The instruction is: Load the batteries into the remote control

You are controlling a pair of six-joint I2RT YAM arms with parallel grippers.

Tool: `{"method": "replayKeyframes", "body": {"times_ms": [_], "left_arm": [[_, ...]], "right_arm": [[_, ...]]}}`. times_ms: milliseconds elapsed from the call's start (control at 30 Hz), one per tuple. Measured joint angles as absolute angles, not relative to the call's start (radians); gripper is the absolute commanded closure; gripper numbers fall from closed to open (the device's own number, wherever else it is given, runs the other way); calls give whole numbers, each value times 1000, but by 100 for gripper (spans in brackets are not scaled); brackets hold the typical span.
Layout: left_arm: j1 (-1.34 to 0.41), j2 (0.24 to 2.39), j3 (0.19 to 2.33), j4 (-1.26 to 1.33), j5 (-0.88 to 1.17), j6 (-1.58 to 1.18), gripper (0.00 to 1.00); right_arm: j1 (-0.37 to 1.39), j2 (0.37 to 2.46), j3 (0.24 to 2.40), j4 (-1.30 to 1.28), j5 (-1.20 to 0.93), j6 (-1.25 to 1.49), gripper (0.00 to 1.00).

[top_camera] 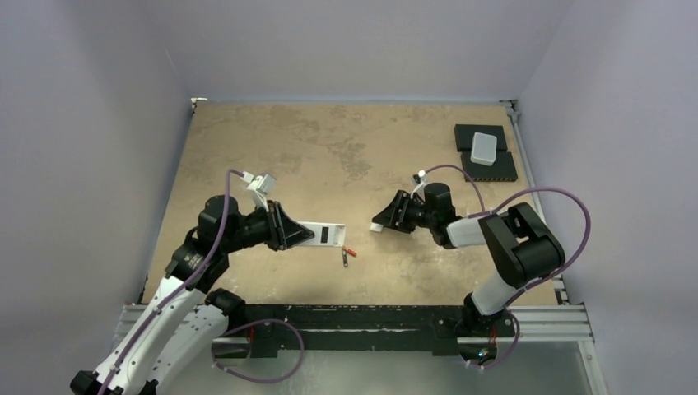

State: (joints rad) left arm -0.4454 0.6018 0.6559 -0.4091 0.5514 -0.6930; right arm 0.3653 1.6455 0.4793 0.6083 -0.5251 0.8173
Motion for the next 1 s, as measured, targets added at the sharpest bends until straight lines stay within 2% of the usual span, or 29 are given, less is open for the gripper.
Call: {"method": "replayKeyframes", "body": {"times_ms": [300, 767, 1000], "left_arm": [[-445, 603, 639, -414, 560, -696, 100], [-445, 600, 572, -411, 603, -726, 100], [-445, 582, 512, -416, 577, -780, 100]], "right_arm": [[365, 1470, 467, 423, -459, 735, 41], [365, 1111, 458, 176, -441, 646, 42], [435, 1060, 458, 104, -448, 606, 43]]}}
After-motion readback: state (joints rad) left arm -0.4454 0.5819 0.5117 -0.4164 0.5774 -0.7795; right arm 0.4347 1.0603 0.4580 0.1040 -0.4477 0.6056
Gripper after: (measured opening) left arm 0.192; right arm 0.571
